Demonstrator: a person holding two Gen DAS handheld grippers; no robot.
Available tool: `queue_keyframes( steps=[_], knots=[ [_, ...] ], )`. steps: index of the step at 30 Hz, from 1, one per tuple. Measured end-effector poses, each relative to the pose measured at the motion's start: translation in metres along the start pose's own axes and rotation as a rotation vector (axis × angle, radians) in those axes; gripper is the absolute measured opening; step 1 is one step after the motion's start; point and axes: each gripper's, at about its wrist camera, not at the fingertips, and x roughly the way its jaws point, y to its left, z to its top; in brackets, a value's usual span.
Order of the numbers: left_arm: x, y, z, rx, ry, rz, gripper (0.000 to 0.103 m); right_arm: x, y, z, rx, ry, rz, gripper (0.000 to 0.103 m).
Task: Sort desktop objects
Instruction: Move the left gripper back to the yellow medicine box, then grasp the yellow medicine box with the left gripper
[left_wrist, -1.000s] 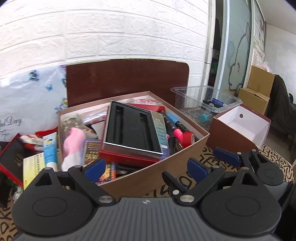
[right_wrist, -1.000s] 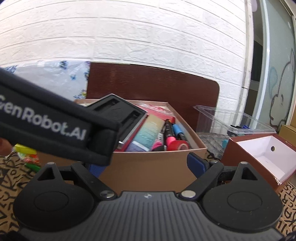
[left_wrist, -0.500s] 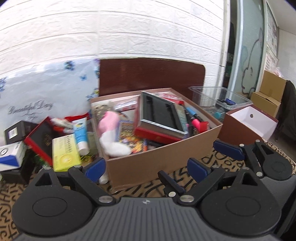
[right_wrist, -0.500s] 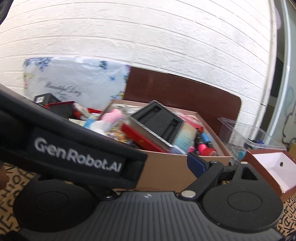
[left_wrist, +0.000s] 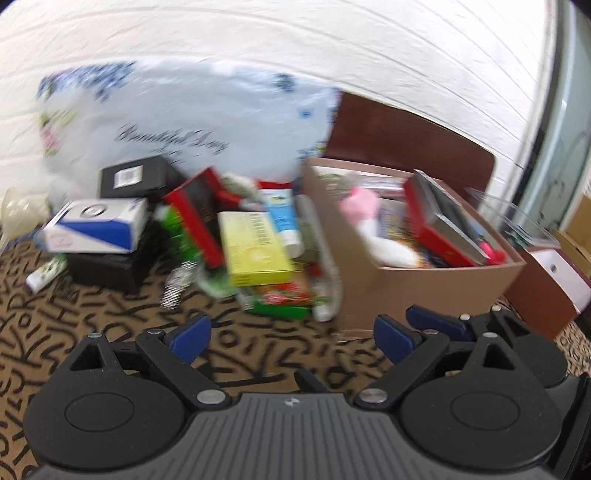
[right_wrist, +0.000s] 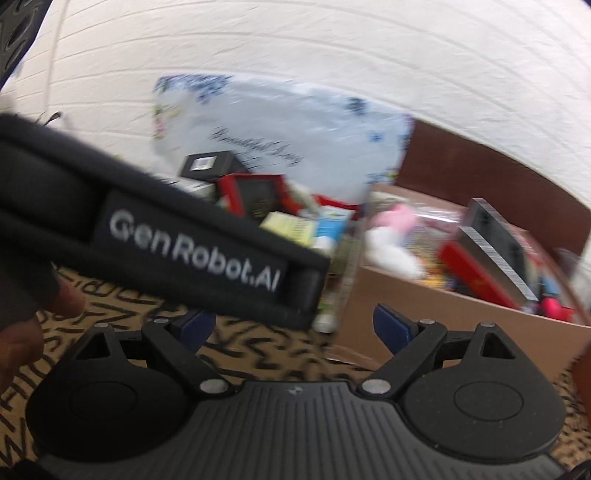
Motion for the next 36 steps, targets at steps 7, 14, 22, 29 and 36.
queue_keyframes(
  steps=[7,14,22,29,36],
  knots=[
    [0.027,0.048,0.01,-0.088,0.007,0.018,0.094,0.052,0.028,0.01,-0.035,-0.025,0.041,0.089],
    [0.072,0.073,0.033,-0.158,0.047,-0.046,0.078,0.11,0.032,0.023,-0.028,0.005,-0.023,0.086],
    [0.115,0.071,0.047,-0.175,0.111,-0.124,0.069,0.14,0.034,0.03,0.003,0.017,-0.079,0.088],
    [0.135,0.076,0.051,-0.201,0.148,-0.122,0.055,0.158,0.029,0.032,0.043,0.036,-0.091,0.081],
    [0.146,0.071,0.058,-0.184,0.16,-0.144,0.052,0.162,0.018,0.031,0.098,0.041,-0.073,0.066]
  ],
)
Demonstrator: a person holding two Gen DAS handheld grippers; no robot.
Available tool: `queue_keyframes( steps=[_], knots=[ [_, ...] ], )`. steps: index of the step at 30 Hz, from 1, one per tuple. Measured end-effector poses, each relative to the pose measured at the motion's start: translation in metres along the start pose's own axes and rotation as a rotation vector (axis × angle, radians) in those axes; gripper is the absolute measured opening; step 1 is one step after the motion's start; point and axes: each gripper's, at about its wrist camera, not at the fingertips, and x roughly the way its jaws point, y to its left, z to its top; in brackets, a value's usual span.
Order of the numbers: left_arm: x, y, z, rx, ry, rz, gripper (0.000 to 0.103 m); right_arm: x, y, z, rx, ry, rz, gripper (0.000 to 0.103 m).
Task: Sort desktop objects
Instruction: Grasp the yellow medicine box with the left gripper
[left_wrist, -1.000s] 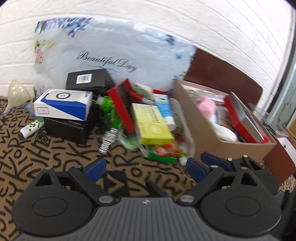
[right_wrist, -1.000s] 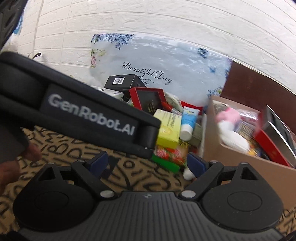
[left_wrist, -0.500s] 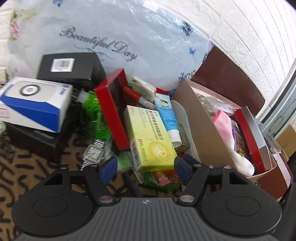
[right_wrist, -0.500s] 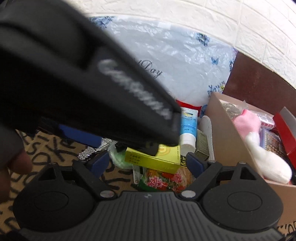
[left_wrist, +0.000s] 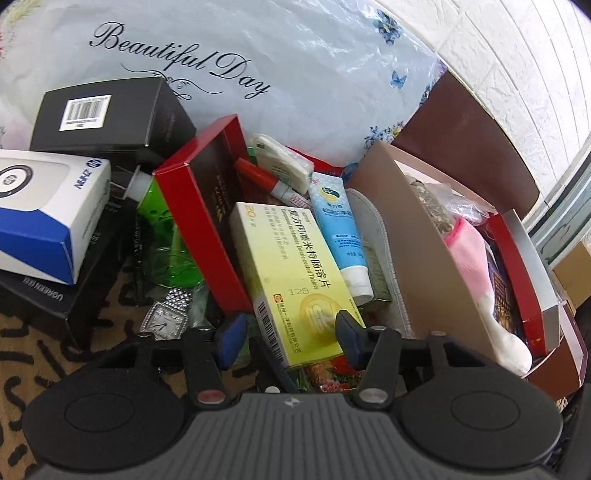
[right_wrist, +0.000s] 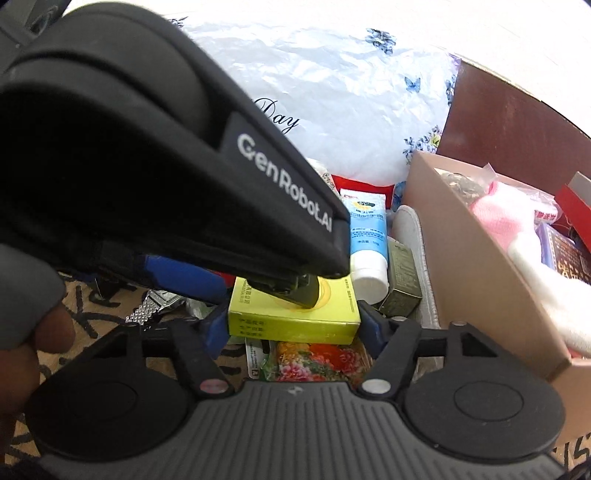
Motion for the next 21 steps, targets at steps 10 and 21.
queue_keyframes(
  steps=[10,21],
  knots=[
    [-0.023,-0.012,-0.014,0.021,-0.026,0.026,0.04,-0.02,0.003,0.0,0.005,0.009,0.021,0.066],
    [-0.097,-0.073,-0.013,0.103,-0.195,0.045,0.038,-0.088,0.003,0.022,0.022,-0.168,0.016,0.065]
  ],
)
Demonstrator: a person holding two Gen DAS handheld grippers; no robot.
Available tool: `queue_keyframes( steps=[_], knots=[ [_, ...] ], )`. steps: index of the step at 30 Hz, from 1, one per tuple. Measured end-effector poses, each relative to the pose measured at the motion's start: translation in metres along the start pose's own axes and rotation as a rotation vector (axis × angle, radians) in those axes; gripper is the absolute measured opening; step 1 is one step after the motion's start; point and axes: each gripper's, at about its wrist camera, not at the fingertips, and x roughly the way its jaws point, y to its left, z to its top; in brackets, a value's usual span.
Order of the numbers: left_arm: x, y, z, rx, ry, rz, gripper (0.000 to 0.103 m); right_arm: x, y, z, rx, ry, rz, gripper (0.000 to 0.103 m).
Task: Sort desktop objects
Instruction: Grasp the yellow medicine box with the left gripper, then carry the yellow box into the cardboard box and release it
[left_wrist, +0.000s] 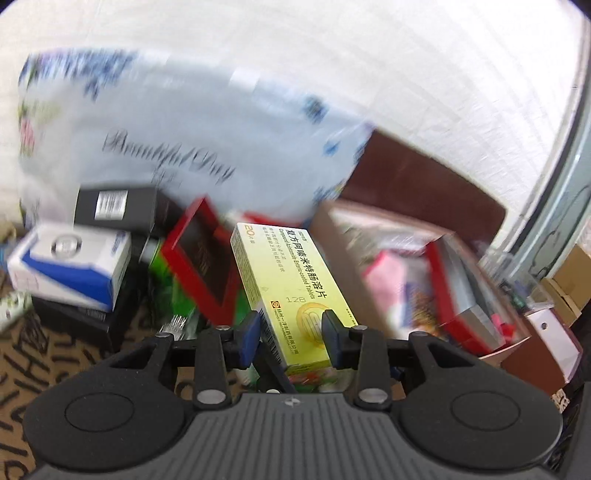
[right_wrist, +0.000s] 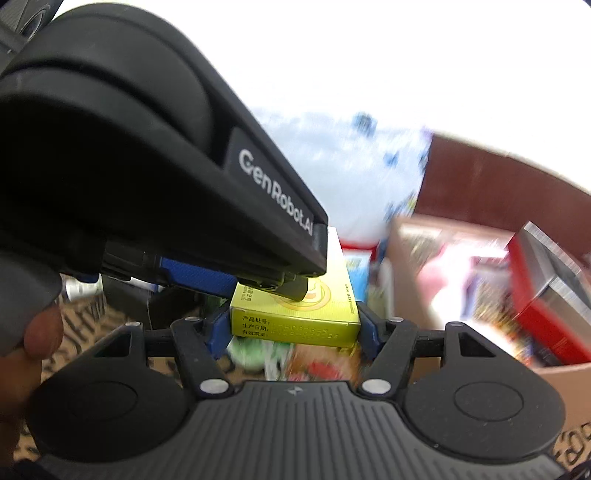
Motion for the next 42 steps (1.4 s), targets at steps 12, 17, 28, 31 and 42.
queue_keyframes(
  steps=[12,17,28,31,42],
  knots=[
    [0.013,-0.076,0.012,0.153,-0.014,-0.136,0.038,-0.04,-0.055,0.019,0.102,-0.097,-0.16,0.065],
    [0.042,-0.081,0.004,0.158,0.033,-0.165,0.036,-0.033,-0.072,0.007,0.161,-0.04,-0.194,0.066],
    [0.094,-0.073,0.023,0.136,0.079,-0.181,0.032,0.016,-0.08,0.007,0.175,-0.009,-0.226,0.066],
    [0.101,-0.069,0.027,0.121,0.08,-0.195,0.033,0.024,-0.08,0.01,0.165,-0.014,-0.235,0.066],
    [0.071,-0.05,0.025,0.049,0.01,-0.197,0.085,0.013,-0.05,0.004,0.099,-0.039,-0.301,0.087]
  ],
)
